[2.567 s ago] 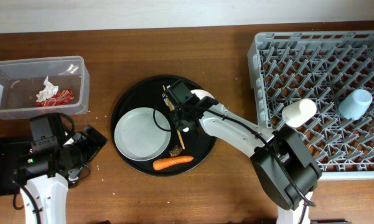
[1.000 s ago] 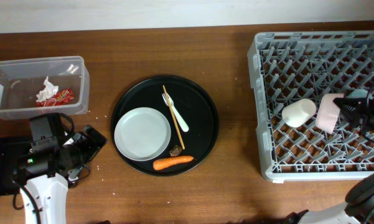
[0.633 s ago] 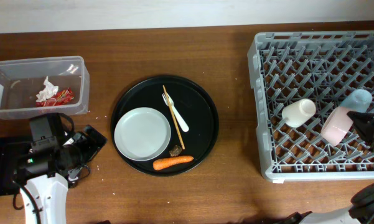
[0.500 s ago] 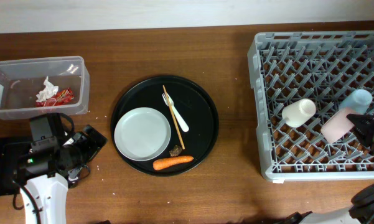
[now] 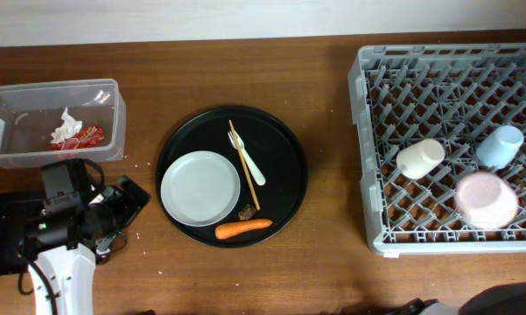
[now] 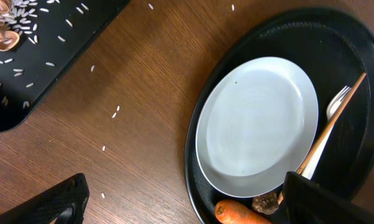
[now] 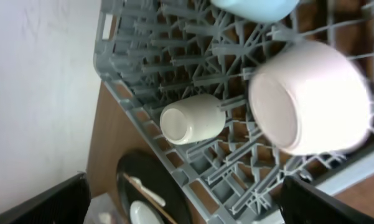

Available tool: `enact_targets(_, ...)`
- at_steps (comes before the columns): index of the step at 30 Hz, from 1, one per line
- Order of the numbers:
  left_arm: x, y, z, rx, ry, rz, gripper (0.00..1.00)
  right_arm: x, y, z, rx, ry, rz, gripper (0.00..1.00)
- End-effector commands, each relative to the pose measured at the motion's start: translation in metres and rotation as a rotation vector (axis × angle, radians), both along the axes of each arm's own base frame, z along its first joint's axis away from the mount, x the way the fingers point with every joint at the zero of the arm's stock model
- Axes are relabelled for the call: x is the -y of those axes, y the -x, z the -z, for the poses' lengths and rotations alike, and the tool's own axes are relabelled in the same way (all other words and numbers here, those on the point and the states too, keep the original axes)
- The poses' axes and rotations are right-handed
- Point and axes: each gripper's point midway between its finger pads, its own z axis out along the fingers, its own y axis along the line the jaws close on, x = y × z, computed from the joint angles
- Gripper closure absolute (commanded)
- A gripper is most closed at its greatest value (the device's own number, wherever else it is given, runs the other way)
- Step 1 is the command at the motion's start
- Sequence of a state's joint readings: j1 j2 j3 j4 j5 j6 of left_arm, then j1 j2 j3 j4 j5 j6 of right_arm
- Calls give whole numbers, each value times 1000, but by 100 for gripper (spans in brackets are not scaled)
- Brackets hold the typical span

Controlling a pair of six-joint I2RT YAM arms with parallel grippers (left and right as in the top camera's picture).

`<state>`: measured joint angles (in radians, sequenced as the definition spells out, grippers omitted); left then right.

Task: Sort waste into correct bins and load items into the dishwasher rack
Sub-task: 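Carry the pink bowl right and set it in the rack, then reach the right gripper to the wooden chopstick and grasp it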

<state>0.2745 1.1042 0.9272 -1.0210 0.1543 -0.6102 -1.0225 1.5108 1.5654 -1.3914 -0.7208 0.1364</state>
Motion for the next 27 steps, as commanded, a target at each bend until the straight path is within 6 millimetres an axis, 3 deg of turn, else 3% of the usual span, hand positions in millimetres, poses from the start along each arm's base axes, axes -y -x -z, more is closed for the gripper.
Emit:
enact_targets(1, 0, -1, -2, 8, 6, -7, 1, -5, 13, -27, 9, 99, 43, 1)
enact_targets(4, 0, -1, -2, 8, 6, -7, 1, -31, 16, -55, 109, 120, 6, 1)
enact_targets(6, 0, -1, -2, 8, 6, -7, 1, -67, 13, -83, 255, 99, -101, 1)
enact_targets(10, 0, -1, -2, 8, 6, -7, 1, -125, 8, -107, 387, 182, -337, 1)
enact_targets(12, 0, -1, -2, 8, 6, -8, 1, -134, 6, -96, 305, 265, -387, 1)
enact_targets(14, 0, -1, -2, 8, 6, -8, 1, -117, 7, -72, 115, 294, -278, 1)
enact_targets(16, 0, -1, -2, 8, 6, -8, 1, -121, 3, -62, 63, 303, -308, 1)
enact_targets(20, 0, -1, -2, 8, 6, -7, 1, -176, -12, -55, 71, 286, -541, 1)
enact_targets(25, 0, -1, -2, 8, 6, -8, 1, -244, -25, -38, -7, 441, -730, 1)
enact_targets(27, 0, -1, -2, 8, 6, -7, 1, -283, -32, -27, -2, 451, -856, 1)
